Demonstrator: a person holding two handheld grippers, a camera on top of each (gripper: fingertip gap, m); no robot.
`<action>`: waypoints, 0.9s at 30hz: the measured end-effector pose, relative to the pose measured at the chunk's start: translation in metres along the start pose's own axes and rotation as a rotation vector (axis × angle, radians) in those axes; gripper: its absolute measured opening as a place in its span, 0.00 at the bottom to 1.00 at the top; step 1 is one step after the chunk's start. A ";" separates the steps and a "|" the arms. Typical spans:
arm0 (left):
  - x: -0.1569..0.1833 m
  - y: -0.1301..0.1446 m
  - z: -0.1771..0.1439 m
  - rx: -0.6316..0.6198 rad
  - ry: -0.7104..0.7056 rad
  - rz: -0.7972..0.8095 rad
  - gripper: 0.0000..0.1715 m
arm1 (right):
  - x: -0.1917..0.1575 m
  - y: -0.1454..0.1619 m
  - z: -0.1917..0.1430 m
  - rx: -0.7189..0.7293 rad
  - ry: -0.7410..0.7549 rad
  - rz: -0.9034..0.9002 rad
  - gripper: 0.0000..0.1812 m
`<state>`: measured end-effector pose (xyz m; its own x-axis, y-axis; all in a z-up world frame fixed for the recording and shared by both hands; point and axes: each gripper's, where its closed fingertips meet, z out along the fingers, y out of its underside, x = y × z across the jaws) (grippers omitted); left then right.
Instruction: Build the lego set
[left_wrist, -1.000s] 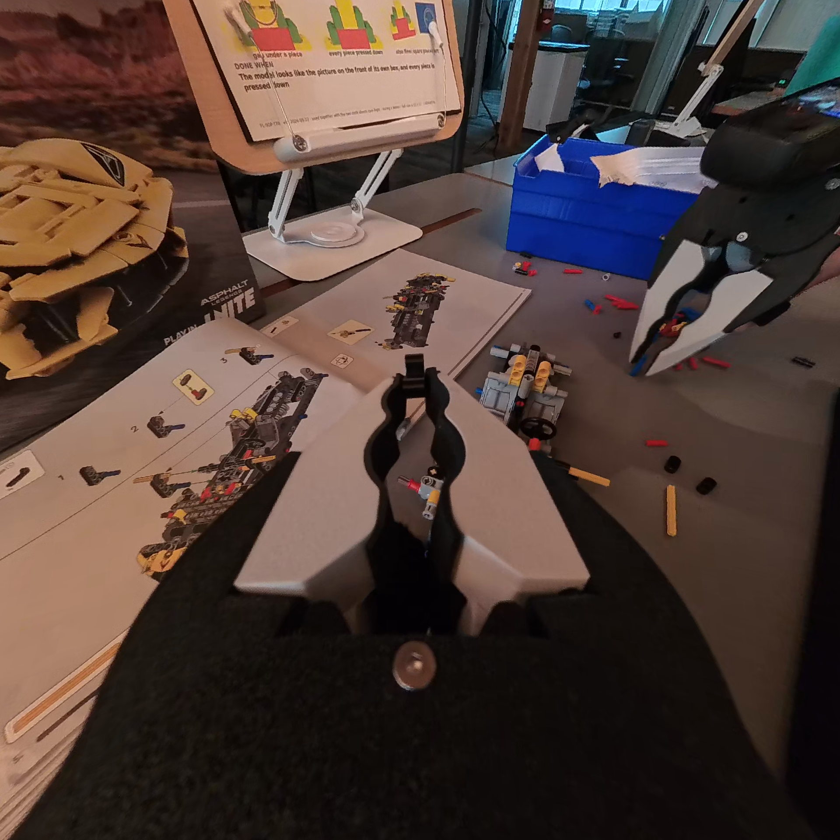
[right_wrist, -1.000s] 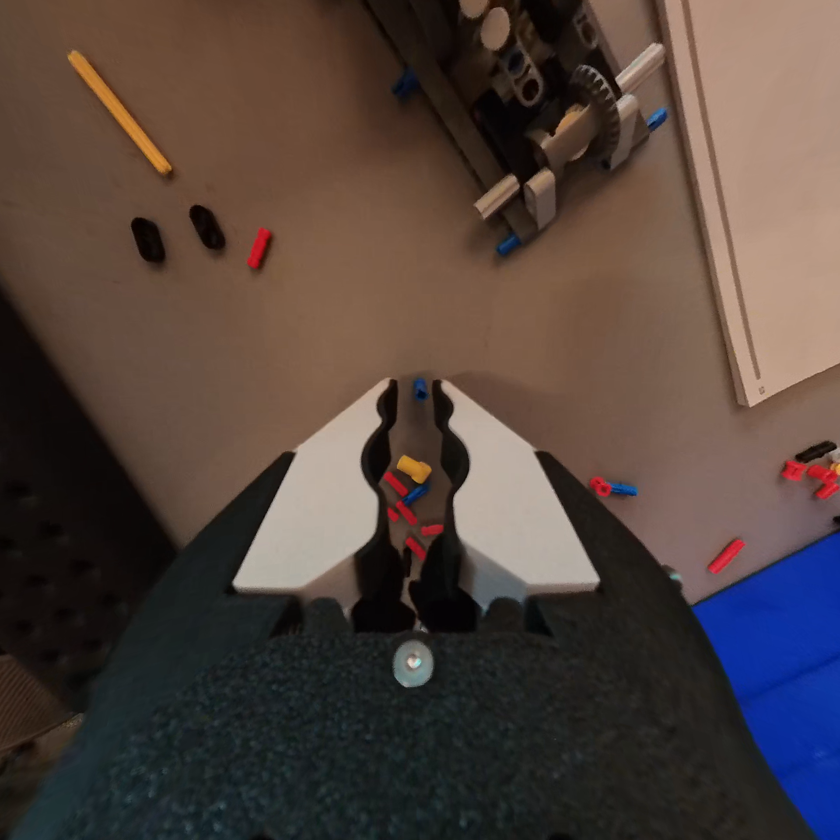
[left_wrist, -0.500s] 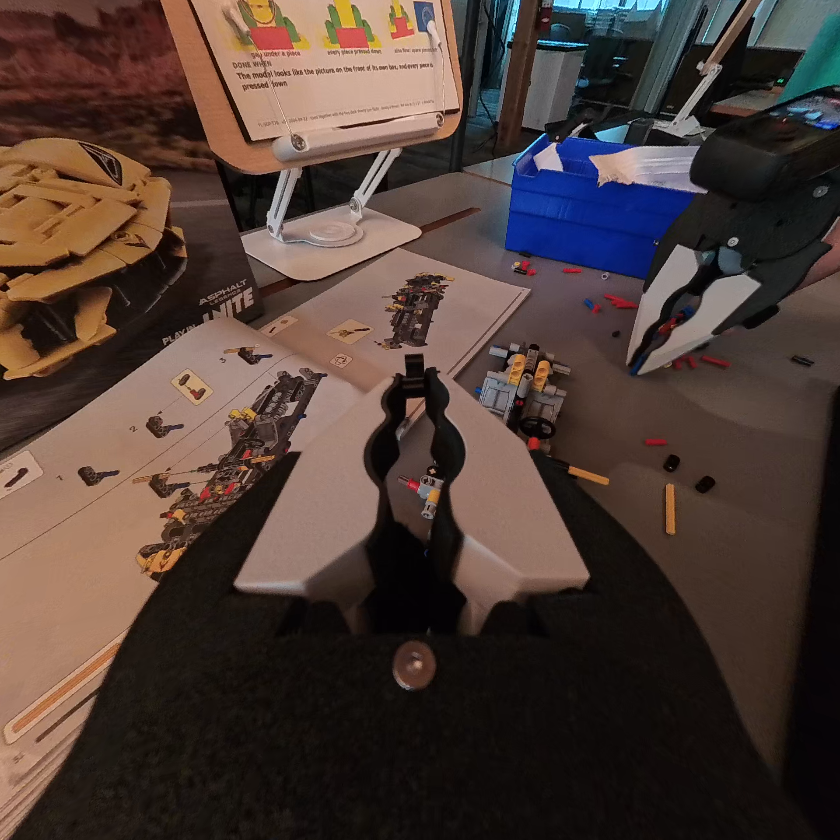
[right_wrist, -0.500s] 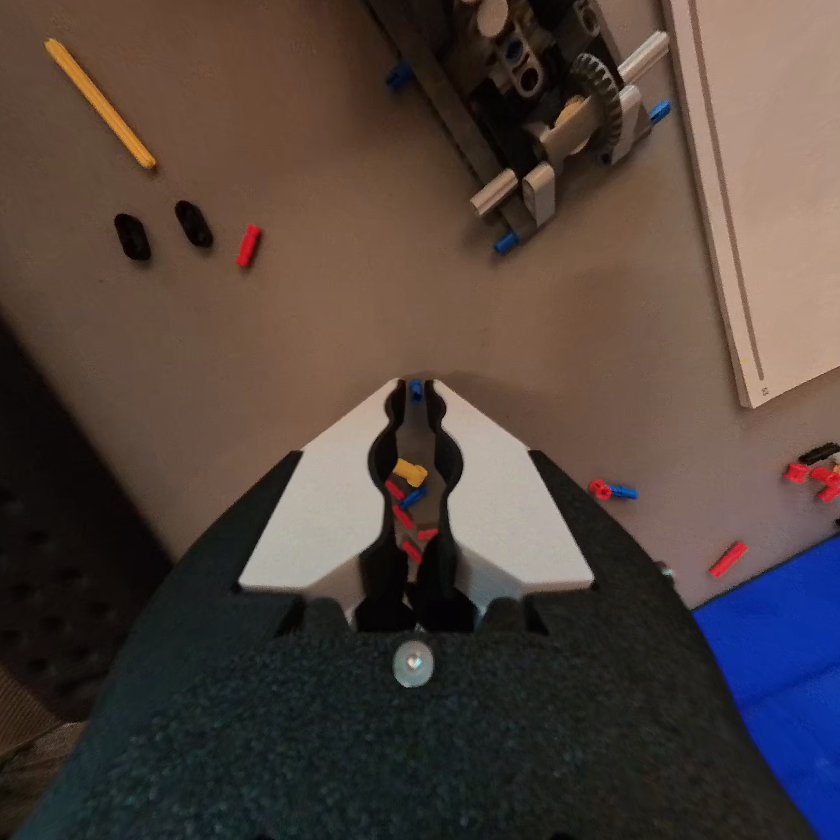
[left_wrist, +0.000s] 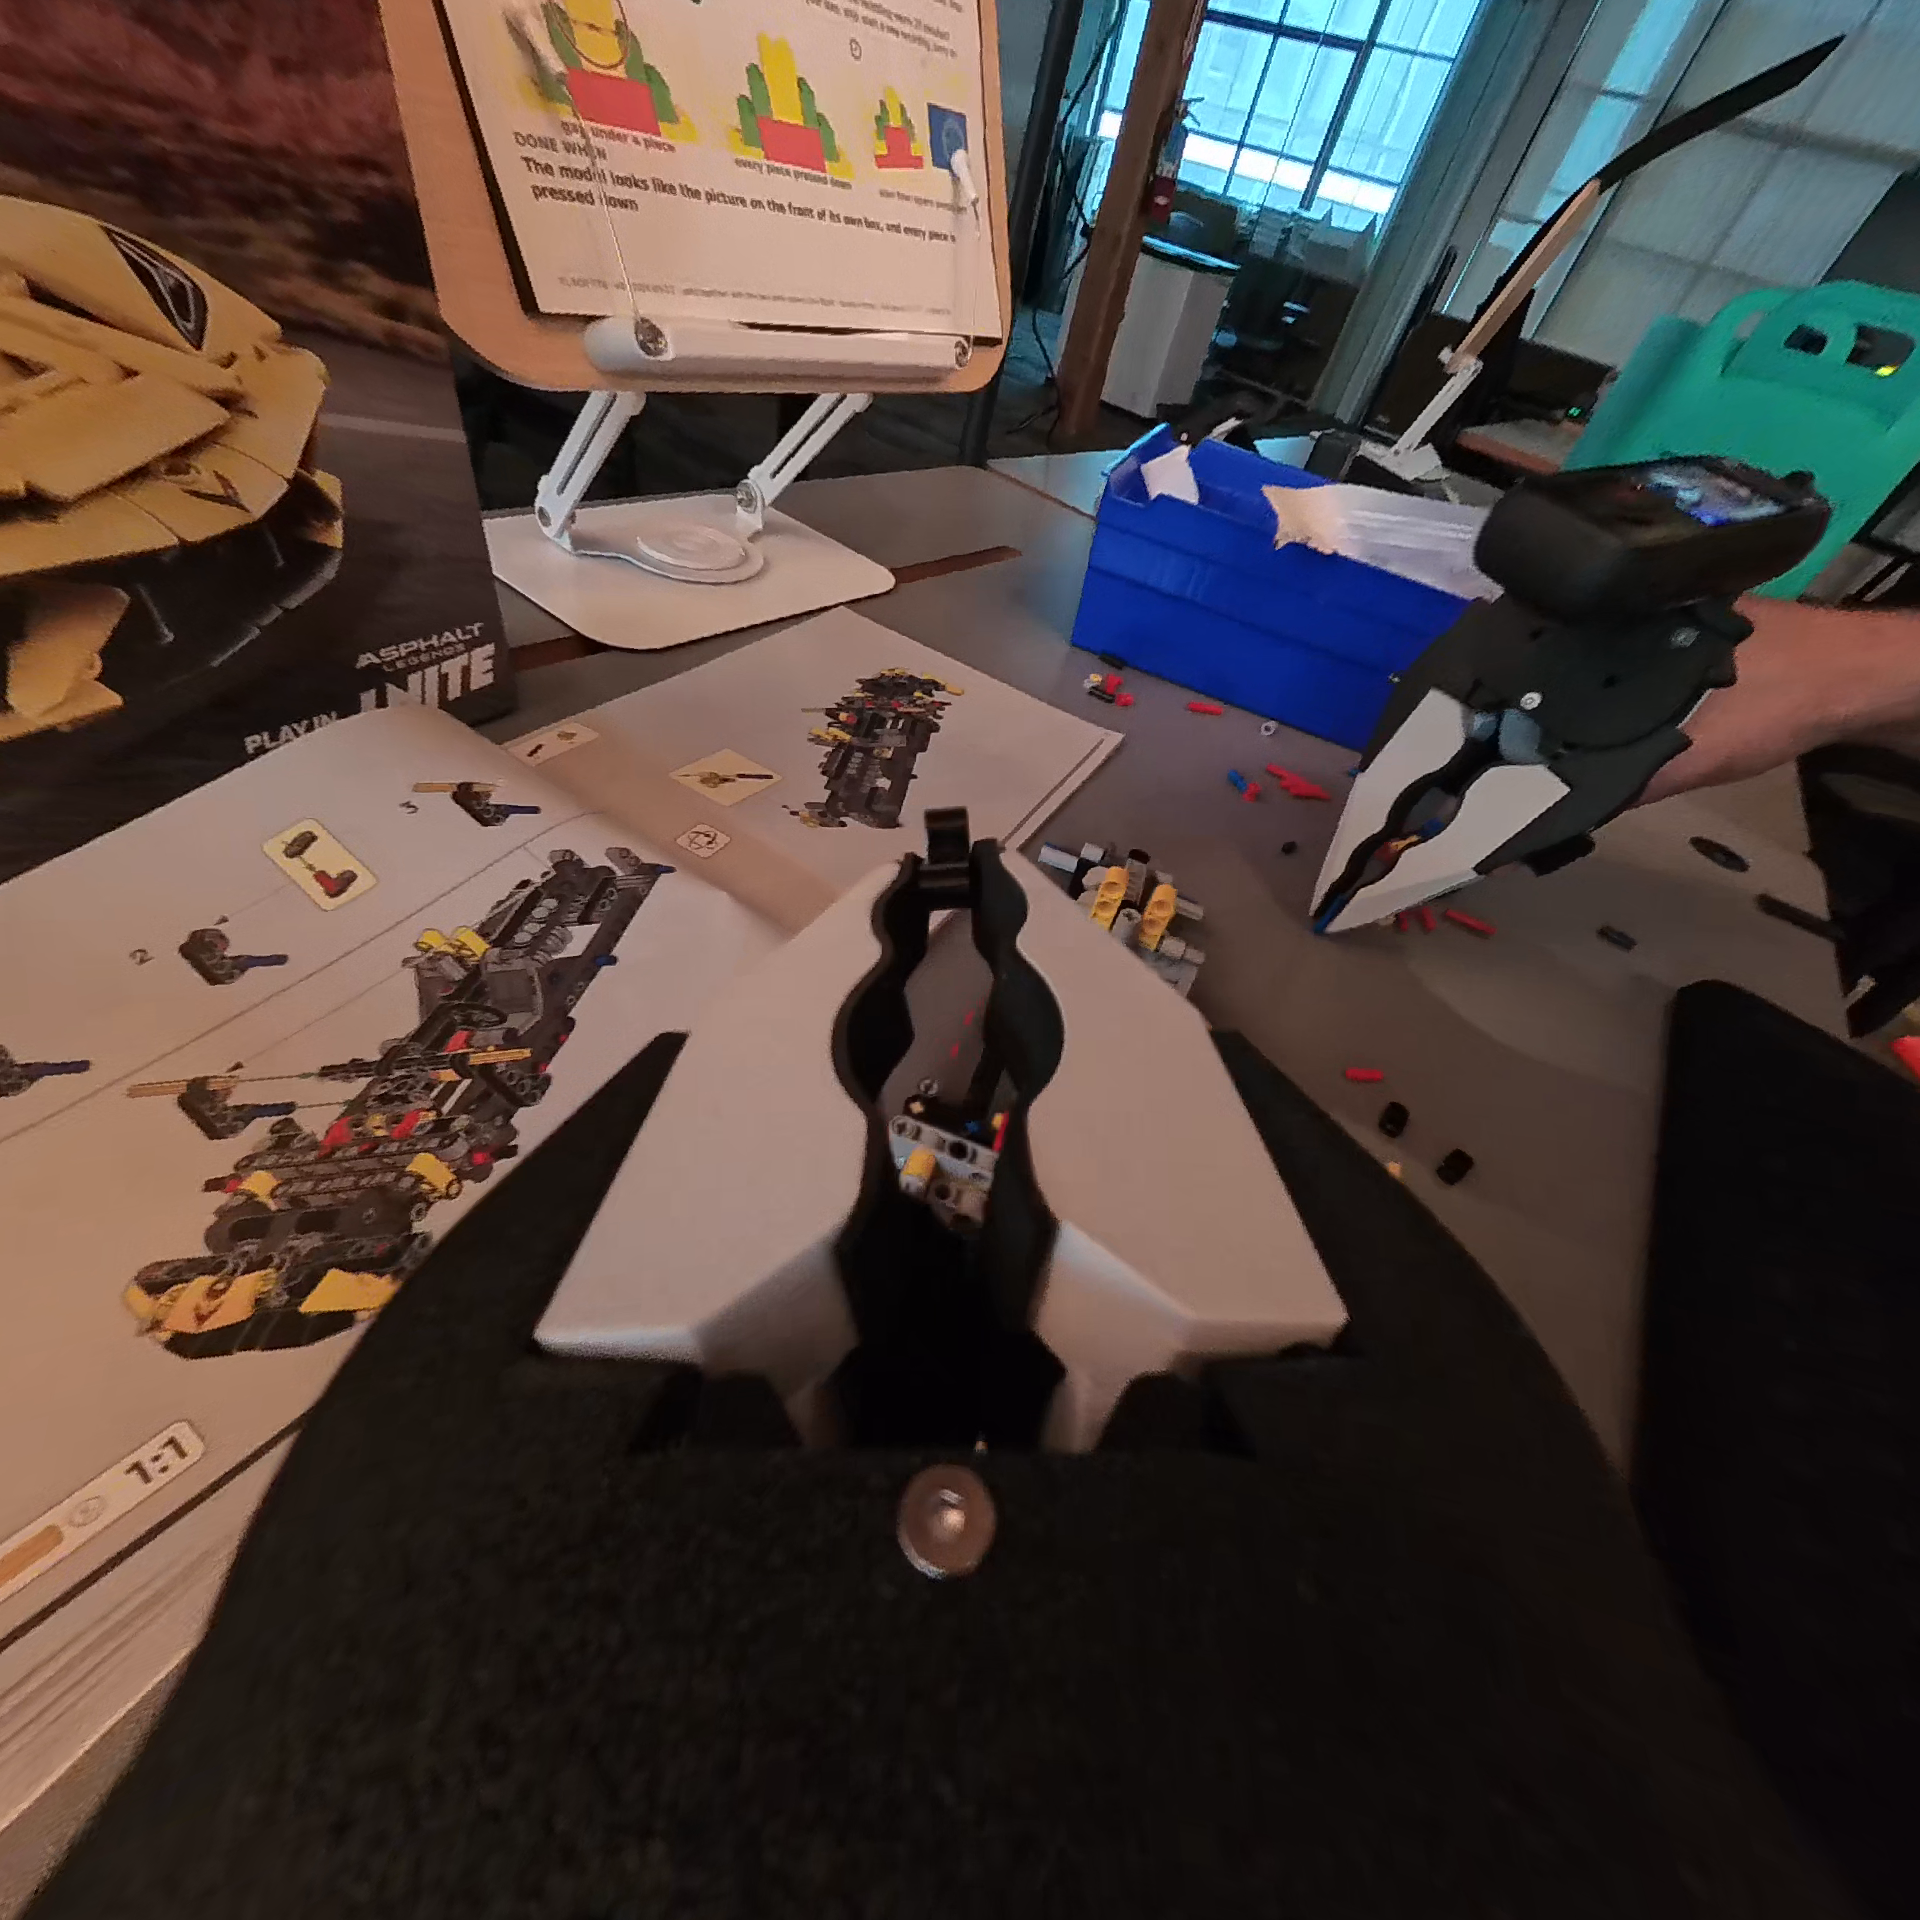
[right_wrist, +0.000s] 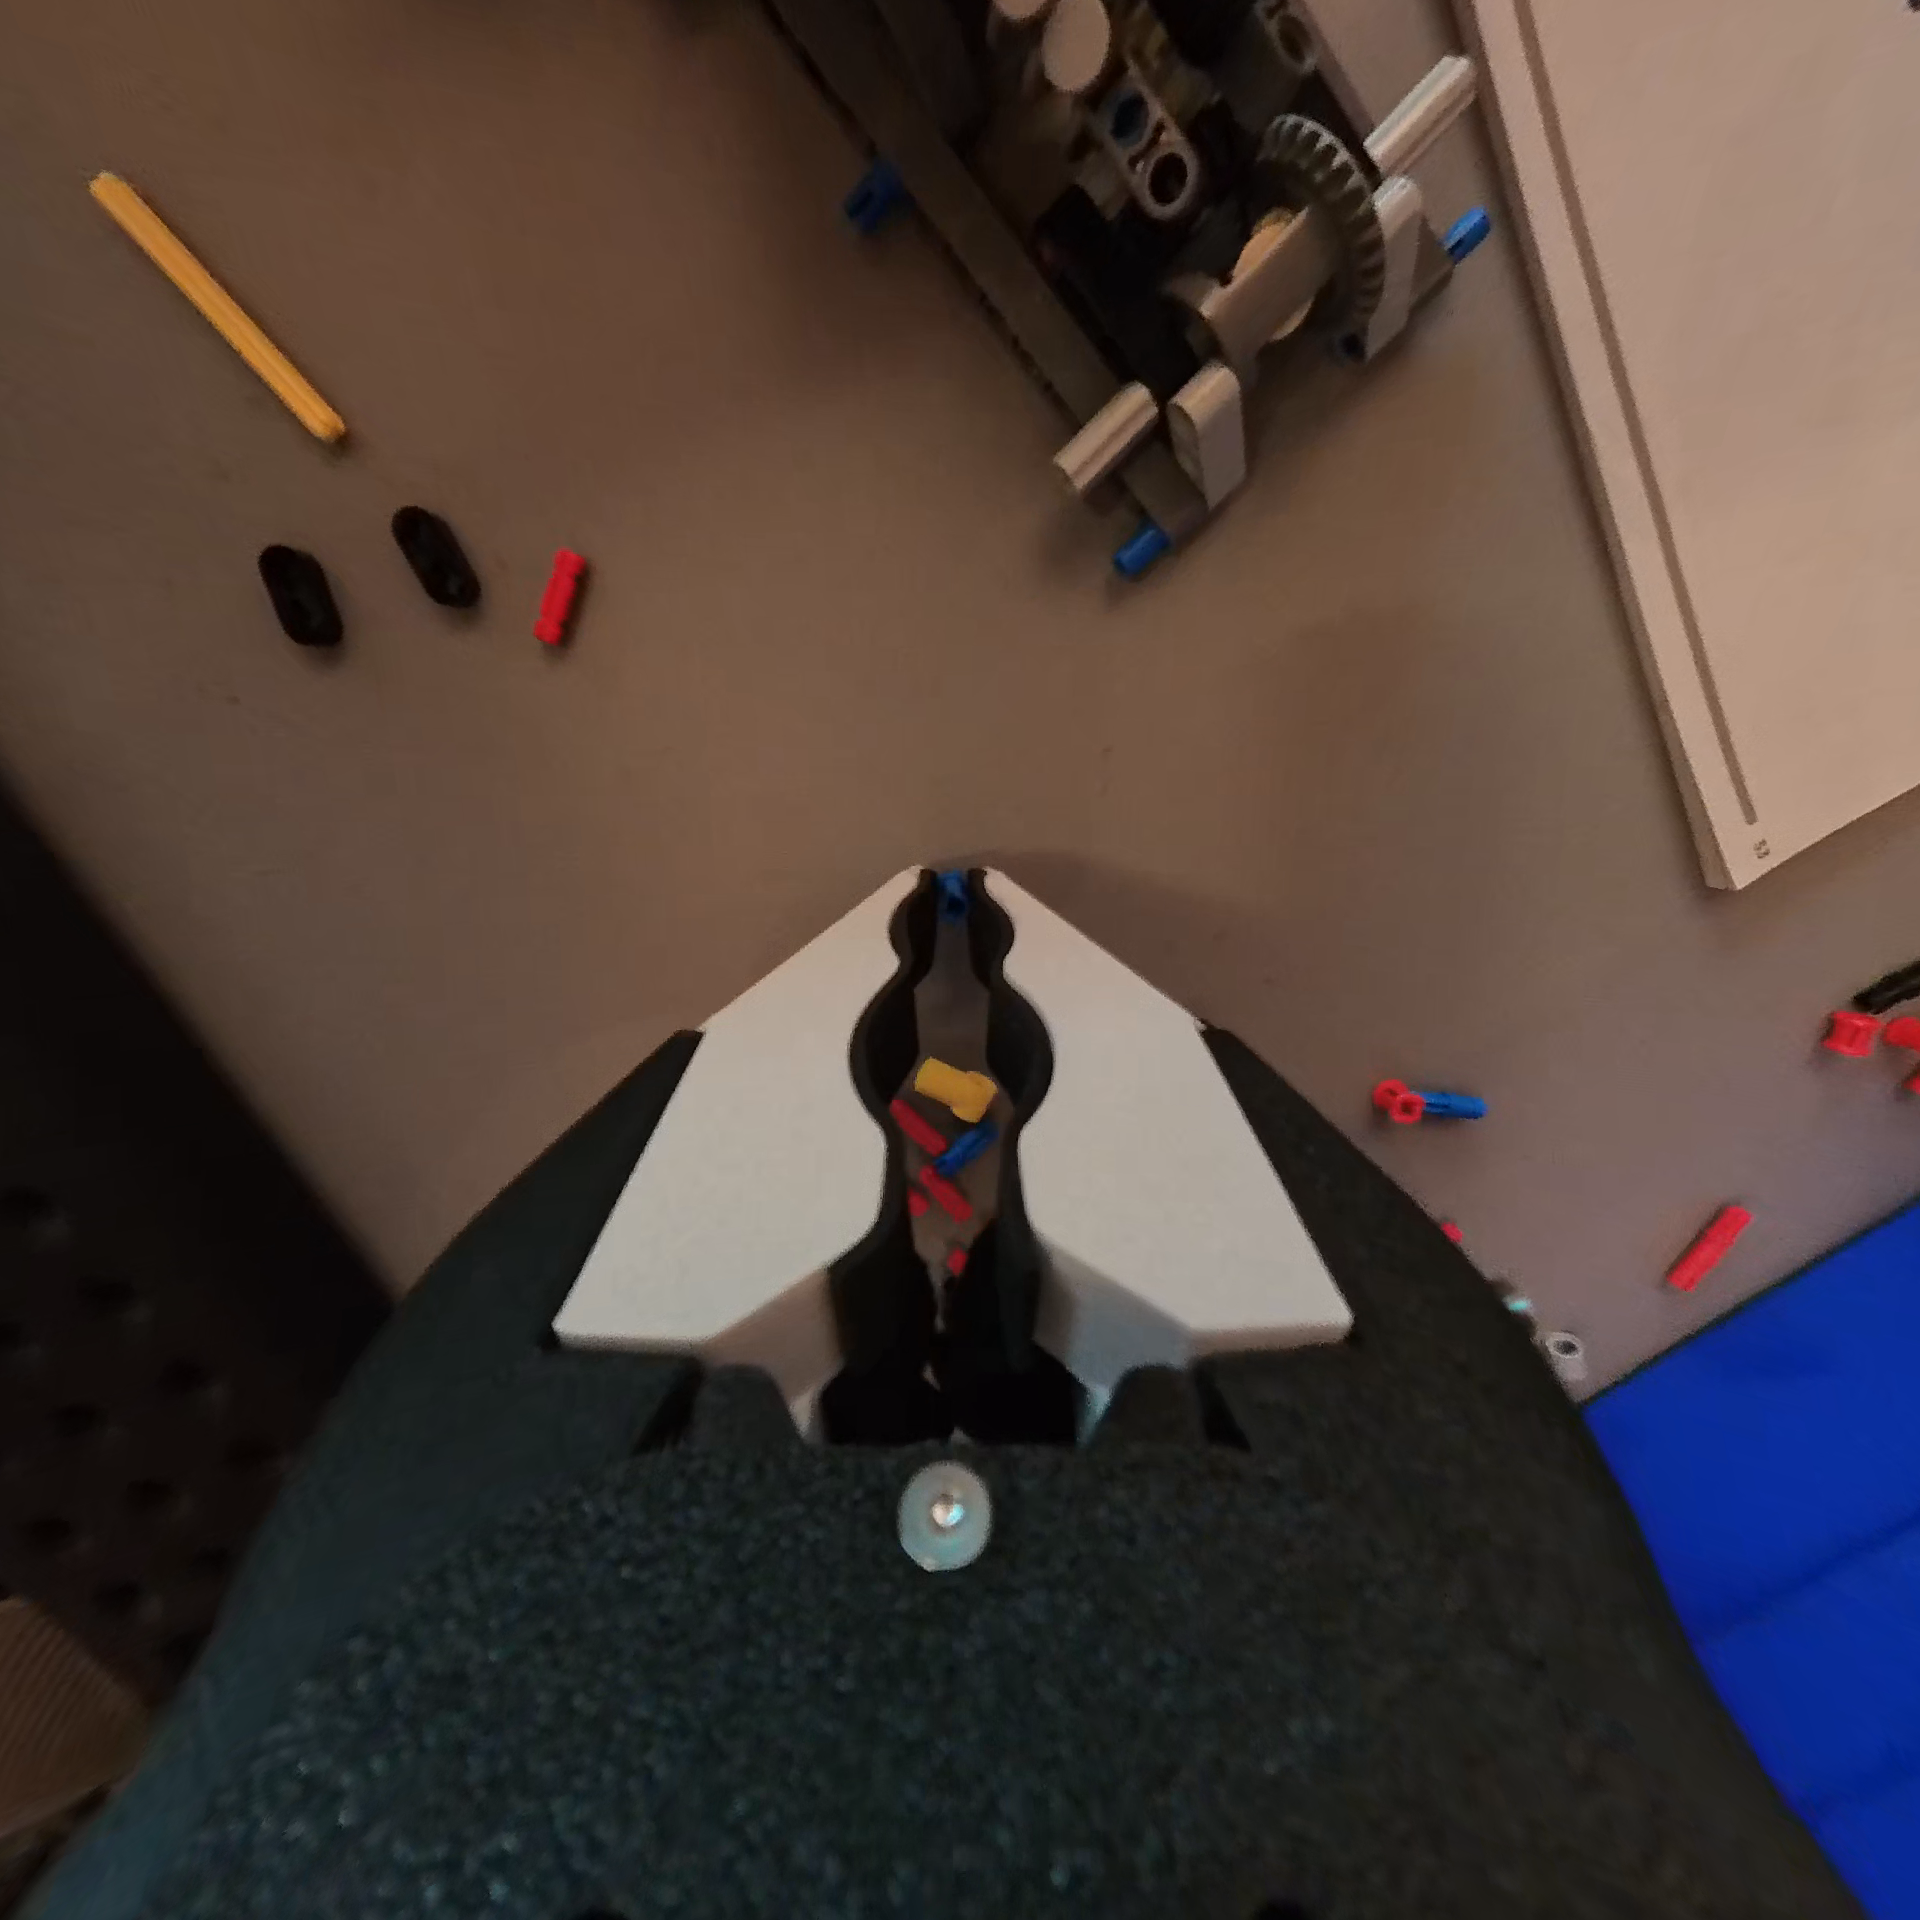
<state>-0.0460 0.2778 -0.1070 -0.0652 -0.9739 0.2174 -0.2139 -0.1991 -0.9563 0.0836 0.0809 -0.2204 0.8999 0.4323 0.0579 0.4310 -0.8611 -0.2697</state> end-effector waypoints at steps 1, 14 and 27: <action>0.001 -0.001 0.000 0.010 0.013 -0.019 0.03 | 0.005 0.000 -0.001 -0.009 0.041 -0.024 0.02; 0.032 -0.027 -0.004 0.216 0.391 -0.548 0.03 | -0.040 -0.227 -0.098 0.896 0.540 -0.185 0.02; 0.057 -0.025 0.001 0.177 0.292 -0.174 0.03 | -0.039 -0.229 -0.110 1.042 0.411 0.027 0.02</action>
<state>-0.0435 0.2268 -0.0712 -0.3234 -0.8567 0.4019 -0.0766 -0.3996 -0.9135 -0.0426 0.2319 -0.0549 0.9448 0.1300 0.3007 0.3179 -0.1414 -0.9375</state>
